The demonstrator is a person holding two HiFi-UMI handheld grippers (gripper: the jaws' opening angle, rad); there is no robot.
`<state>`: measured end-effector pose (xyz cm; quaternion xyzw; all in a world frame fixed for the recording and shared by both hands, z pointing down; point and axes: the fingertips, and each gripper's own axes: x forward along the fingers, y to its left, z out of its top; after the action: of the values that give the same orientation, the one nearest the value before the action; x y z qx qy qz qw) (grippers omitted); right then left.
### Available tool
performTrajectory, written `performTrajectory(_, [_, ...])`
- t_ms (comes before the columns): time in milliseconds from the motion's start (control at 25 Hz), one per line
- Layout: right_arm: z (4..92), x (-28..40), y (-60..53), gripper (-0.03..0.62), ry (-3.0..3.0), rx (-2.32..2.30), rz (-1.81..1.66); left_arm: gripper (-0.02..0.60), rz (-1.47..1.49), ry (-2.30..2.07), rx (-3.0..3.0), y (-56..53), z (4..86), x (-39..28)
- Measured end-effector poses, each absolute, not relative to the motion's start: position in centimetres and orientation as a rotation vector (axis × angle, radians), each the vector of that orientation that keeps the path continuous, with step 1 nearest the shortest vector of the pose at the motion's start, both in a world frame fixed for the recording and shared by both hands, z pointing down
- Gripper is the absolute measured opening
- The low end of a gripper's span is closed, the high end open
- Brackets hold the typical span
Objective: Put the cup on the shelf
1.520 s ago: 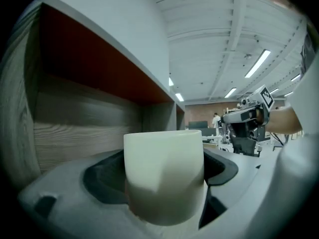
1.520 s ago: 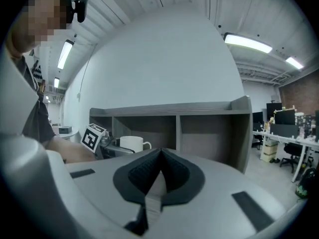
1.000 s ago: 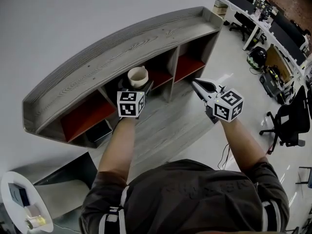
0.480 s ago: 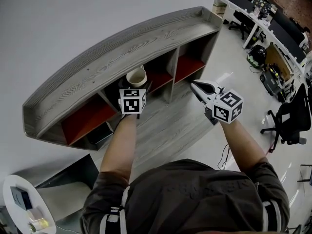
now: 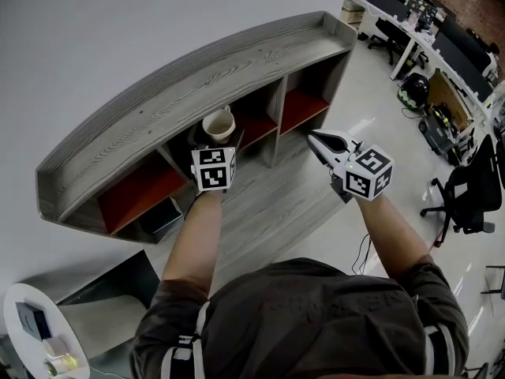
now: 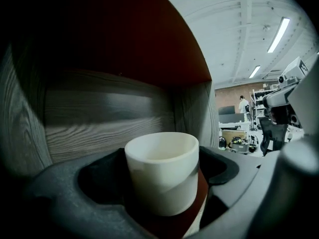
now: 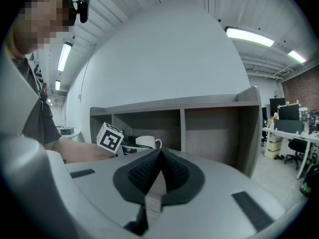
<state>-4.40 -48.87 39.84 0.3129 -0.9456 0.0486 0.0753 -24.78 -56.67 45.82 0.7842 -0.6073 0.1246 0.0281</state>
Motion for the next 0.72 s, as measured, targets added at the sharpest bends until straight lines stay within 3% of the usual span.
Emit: performTrajectory(720, [38.7,0.2,-45.2,-0.008,-2.832,1.001,0.123,0.431,0.227,-1.68,2.503,-45.5,44.0,-20.2])
